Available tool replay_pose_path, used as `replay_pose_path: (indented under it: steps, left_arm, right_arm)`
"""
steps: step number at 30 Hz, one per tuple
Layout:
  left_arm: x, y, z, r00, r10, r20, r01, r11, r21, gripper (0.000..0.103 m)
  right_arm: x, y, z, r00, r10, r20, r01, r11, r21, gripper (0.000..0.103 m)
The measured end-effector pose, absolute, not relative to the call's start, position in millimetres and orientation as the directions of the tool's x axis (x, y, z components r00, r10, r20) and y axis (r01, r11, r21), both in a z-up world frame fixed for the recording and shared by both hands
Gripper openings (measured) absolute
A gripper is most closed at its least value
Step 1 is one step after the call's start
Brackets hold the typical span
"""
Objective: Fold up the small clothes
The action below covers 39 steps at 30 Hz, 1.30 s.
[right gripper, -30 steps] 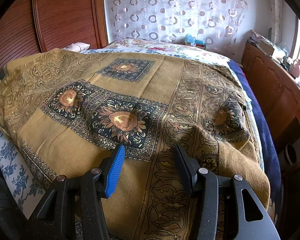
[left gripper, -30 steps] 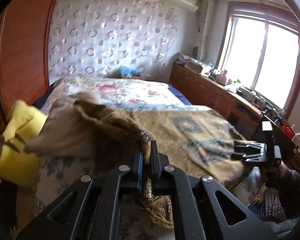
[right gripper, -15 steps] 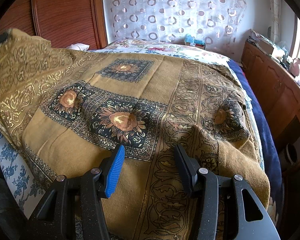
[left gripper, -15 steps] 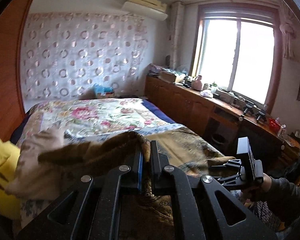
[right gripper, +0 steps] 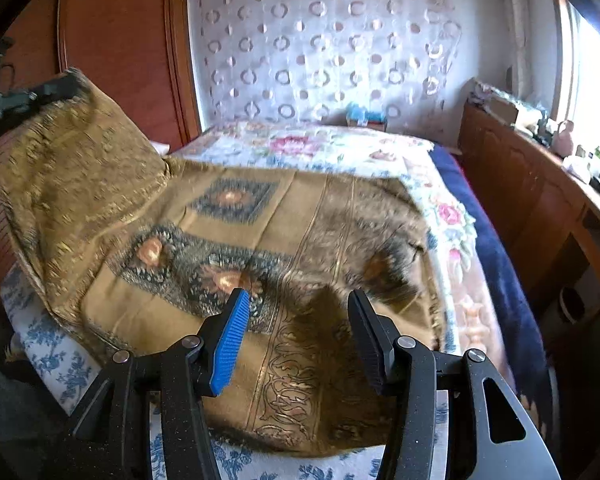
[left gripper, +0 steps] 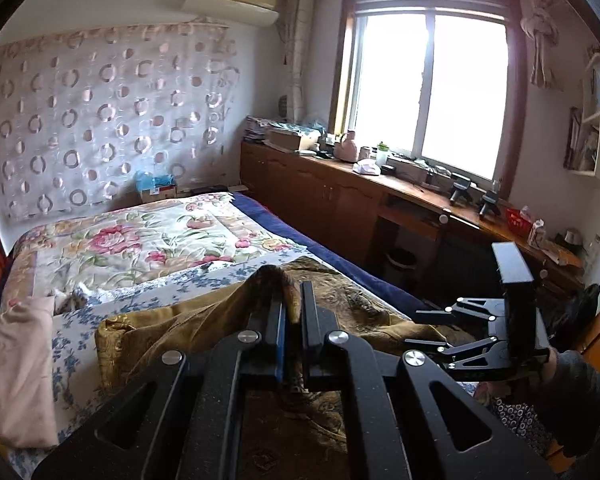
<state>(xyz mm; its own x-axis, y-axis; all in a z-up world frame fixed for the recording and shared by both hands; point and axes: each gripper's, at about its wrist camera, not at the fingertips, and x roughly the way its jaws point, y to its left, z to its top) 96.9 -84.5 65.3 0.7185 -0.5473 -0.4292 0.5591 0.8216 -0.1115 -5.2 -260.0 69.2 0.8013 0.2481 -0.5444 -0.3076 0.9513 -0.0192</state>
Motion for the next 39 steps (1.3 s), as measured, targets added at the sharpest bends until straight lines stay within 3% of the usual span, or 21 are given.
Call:
replay_pose_path:
  steps: [5,7,9,12,14,16,18,36,39]
  left_arm:
    - [102,-100,49,0.689,-0.540,-0.483,0.565,0.818,-0.107,0.011]
    - [101,-99,42,0.682,-0.542,-0.491,0.567,0.816,-0.113,0.030]
    - [97,-96,37,0.690,-0.532,-0.490,0.557,0.823,-0.111,0.040]
    - [91,-88,30,0.694,-0.518,-0.500,0.543,0.833,-0.109,0.041]
    - [88,-83,26,0.704,-0.500,-0.504,0.530,0.843,-0.096,0.048]
    - [85,-74,21,0.716,-0.484,-0.503,0.512,0.854,-0.093,0.064]
    - [82,-64,15,0.726,-0.468,-0.504,0.491,0.866,-0.098,0.072]
    - [77,10,-27,0.788,-0.274,-0.551,0.269,0.959,-0.092,0.073]
    - [78,16,-30,0.792,-0.263,-0.551,0.256,0.962,-0.091,0.073]
  right_arm:
    - [-15,-260,66,0.813,0.242,-0.530,-0.297,0.955,-0.020,0.053]
    - [-16,-259,60,0.809,0.243,-0.535,-0.298,0.954,-0.018,0.053]
    - [-14,-258,57,0.807,0.241,-0.540,-0.297,0.955,-0.017,0.053]
    - [-10,-258,58,0.803,0.247,-0.542,-0.300,0.954,-0.008,0.053]
    - [-7,-258,61,0.799,0.257,-0.544,-0.307,0.952,-0.002,0.053]
    - [-3,-255,61,0.794,0.265,-0.548,-0.318,0.948,-0.002,0.053]
    - [1,-253,61,0.785,0.277,-0.554,-0.334,0.943,-0.001,0.053]
    - [57,-198,32,0.657,0.342,-0.672,-0.470,0.883,-0.010,0.053]
    - [64,-198,31,0.649,0.342,-0.680,-0.475,0.880,-0.011,0.049]
